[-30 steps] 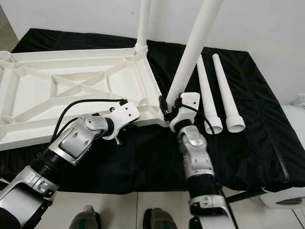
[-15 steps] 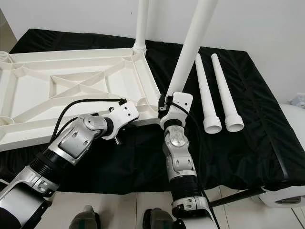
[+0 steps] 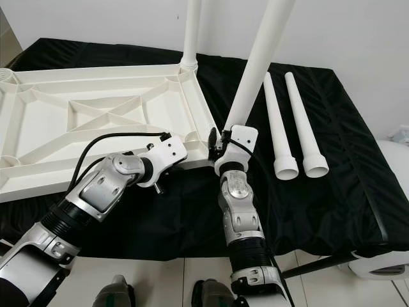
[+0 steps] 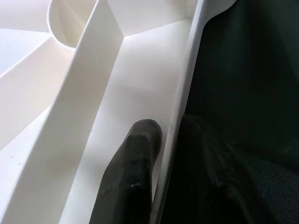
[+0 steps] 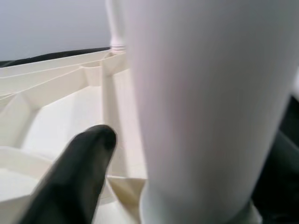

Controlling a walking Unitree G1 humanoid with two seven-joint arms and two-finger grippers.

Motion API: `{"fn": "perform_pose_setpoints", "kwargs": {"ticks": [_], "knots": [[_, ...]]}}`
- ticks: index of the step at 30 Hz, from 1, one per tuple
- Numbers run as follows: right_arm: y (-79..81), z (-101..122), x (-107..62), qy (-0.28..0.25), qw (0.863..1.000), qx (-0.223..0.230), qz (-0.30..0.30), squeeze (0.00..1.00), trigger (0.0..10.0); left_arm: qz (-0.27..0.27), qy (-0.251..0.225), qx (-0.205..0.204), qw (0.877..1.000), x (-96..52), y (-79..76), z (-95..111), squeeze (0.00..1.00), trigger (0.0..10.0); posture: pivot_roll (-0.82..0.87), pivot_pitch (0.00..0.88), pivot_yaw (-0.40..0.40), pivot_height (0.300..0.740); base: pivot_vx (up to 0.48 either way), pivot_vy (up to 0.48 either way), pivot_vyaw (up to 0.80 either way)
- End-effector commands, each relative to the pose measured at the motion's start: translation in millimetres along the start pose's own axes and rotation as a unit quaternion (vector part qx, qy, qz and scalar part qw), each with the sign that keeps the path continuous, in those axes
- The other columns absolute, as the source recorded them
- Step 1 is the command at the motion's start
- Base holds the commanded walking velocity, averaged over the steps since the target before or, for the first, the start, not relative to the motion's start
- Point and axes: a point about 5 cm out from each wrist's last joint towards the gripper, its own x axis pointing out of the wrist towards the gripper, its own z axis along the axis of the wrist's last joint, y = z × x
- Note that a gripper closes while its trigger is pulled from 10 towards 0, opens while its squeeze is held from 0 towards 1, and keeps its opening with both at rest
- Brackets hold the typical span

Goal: Building children table

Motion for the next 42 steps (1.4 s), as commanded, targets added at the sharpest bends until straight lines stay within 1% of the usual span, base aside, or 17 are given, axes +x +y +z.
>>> {"fn": "perform_pose_setpoints", "kwargs": {"ticks": [1,5,6,8,9,10,11,13,20,22,24,26,32,35,40,41,42], "knots": [[2.1,-5.1,-1.5,0.015,0.999,0.011,0.032,1.00,10.0,0.000,-0.029,0.031,0.999,-0.1,-0.9,16.1,0.00,10.0,0.04,0.039,-0.071,0.740,0.000,0.000,0.00],[0.5,-2.5,2.0,0.010,0.997,0.019,0.078,1.00,10.0,0.000,-0.029,0.031,0.999,0.4,-0.6,16.3,0.00,10.0,0.04,0.034,-0.072,0.740,0.000,0.000,0.00],[-1.2,-0.6,3.4,0.006,0.996,0.013,0.091,0.96,10.0,0.001,-0.029,0.032,0.999,0.4,-0.5,16.5,0.00,10.0,0.04,0.034,-0.072,0.740,0.000,0.000,0.00],[-2.3,0.7,4.3,0.003,0.995,0.010,0.100,0.96,10.0,0.001,-0.029,0.032,0.999,0.3,-0.4,16.7,0.00,10.0,0.04,0.034,-0.072,0.740,0.000,0.000,0.00],[-4.7,0.7,6.2,0.008,0.993,-0.003,0.116,0.00,10.0,0.001,-0.029,0.032,0.999,0.0,-0.2,16.6,0.00,10.0,0.04,0.031,-0.072,0.740,0.000,0.000,0.00],[-6.5,0.7,7.4,0.011,0.992,-0.014,0.126,0.00,10.0,0.001,-0.029,0.033,0.999,-0.2,0.0,16.5,0.00,10.0,0.04,0.031,-0.072,0.740,0.000,0.000,0.00],[-9.9,1.8,9.0,0.015,0.985,-0.022,0.168,0.00,10.0,0.002,-0.029,0.034,0.999,-0.3,0.5,16.5,0.00,10.0,0.05,0.027,-0.074,0.740,0.000,0.000,0.00],[-10.4,2.2,9.2,0.015,0.984,-0.022,0.178,0.00,10.0,0.003,-0.028,0.034,0.999,-0.3,0.5,16.5,0.00,10.0,0.05,0.027,-0.074,0.740,0.000,0.000,0.00],[-27.9,7.6,11.9,0.015,0.966,-0.041,0.253,0.00,10.0,0.002,-0.031,0.035,0.999,0.1,-0.3,17.5,0.00,10.0,0.05,0.019,-0.075,0.740,0.000,0.000,0.00],[-35.0,7.9,11.5,0.017,0.959,-0.064,0.276,0.00,10.0,0.001,-0.031,0.036,0.999,0.3,-0.6,17.5,0.00,10.0,0.05,0.015,-0.076,0.740,0.000,0.000,0.00],[-39.9,8.3,12.6,0.023,0.958,-0.062,0.280,0.00,10.0,0.002,-0.031,0.037,0.999,0.4,-0.4,17.5,0.00,10.0,0.05,0.011,-0.077,0.740,0.000,0.000,0.00],[-53.5,10.6,16.4,0.035,0.955,-0.064,0.288,0.00,10.0,0.002,-0.031,0.038,0.999,0.6,-0.3,18.1,0.00,10.0,0.05,0.008,-0.076,0.740,0.000,0.000,0.00],[-65.2,13.3,18.2,0.037,0.950,-0.078,0.300,0.00,10.0,0.001,-0.032,0.039,0.999,0.8,-0.4,18.7,0.00,10.0,0.05,0.005,-0.074,0.740,0.000,0.000,0.00],[-79.0,17.0,24.0,0.044,0.948,-0.092,0.301,0.00,10.0,0.002,-0.031,0.041,0.999,0.3,0.2,18.3,0.00,10.0,0.06,0.000,-0.074,0.740,0.000,0.000,0.00],[-82.5,19.7,27.9,0.045,0.944,-0.098,0.310,0.00,10.0,0.003,-0.031,0.041,0.999,-0.3,0.7,17.9,0.00,10.0,0.06,0.000,-0.074,0.740,0.000,0.000,0.00],[-83.2,19.8,29.0,0.047,0.943,-0.098,0.315,0.00,9.5,0.003,-0.030,0.041,0.999,-0.4,0.7,17.7,0.00,10.0,0.06,0.000,-0.075,0.740,0.000,0.000,0.00],[-83.5,19.8,29.8,0.049,0.942,-0.100,0.318,0.00,9.5,0.003,-0.030,0.042,0.999,-0.4,0.6,17.5,0.00,10.0,0.06,0.000,-0.075,0.740,0.000,0.000,0.00]]}}
